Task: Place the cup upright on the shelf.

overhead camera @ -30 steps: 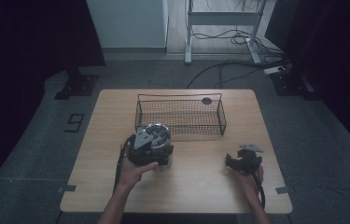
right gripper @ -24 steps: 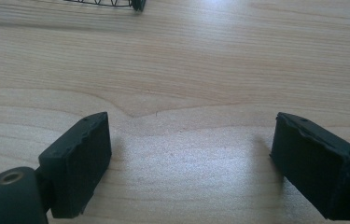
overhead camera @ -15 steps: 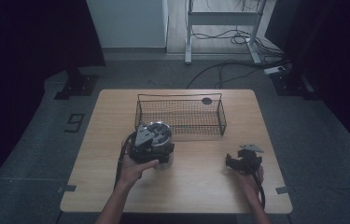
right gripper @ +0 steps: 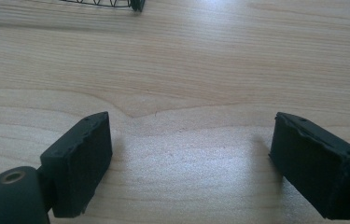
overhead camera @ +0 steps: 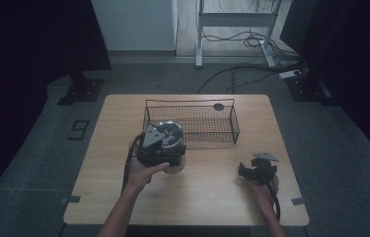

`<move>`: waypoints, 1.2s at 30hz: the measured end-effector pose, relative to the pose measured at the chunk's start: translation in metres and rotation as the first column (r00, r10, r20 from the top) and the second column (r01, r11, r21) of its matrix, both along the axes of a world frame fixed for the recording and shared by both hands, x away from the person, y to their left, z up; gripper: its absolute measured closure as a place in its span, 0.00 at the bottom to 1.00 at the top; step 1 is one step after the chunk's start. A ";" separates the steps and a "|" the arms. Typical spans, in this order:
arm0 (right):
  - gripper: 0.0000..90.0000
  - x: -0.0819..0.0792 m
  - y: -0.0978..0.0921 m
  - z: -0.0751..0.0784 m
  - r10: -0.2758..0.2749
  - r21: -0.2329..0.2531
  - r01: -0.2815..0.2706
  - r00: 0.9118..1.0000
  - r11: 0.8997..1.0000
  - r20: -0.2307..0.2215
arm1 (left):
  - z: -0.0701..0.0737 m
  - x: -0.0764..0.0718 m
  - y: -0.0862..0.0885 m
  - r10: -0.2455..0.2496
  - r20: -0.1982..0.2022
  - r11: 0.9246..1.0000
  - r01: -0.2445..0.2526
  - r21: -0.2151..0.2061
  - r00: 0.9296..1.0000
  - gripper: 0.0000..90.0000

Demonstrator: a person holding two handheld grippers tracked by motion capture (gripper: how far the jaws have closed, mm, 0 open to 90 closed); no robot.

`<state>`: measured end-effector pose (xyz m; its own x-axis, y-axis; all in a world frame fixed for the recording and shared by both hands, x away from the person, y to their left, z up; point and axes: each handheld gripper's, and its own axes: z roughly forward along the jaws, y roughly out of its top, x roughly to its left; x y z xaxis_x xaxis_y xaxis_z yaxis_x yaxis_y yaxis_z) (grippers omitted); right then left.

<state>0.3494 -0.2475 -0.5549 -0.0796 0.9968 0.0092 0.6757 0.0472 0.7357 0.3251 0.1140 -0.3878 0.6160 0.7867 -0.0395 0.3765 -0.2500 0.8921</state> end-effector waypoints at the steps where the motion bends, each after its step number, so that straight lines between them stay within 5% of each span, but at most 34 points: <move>1: 0.14 0.000 0.000 0.000 0.000 0.000 0.000 1.000 1.000 0.000 | 0.001 0.000 0.000 0.000 0.003 1.000 0.000 0.001 1.000 0.04; 36: 0.14 0.000 0.000 0.000 -0.001 0.000 0.001 1.000 1.000 0.000 | 0.019 0.017 -0.017 -0.009 0.014 1.000 0.009 -0.007 1.000 0.04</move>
<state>0.3495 -0.2478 -0.5548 -0.0782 0.9969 0.0089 0.6759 0.0464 0.7356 0.3425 0.0967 -0.3687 0.6236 0.7809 -0.0365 0.3615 -0.2467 0.8991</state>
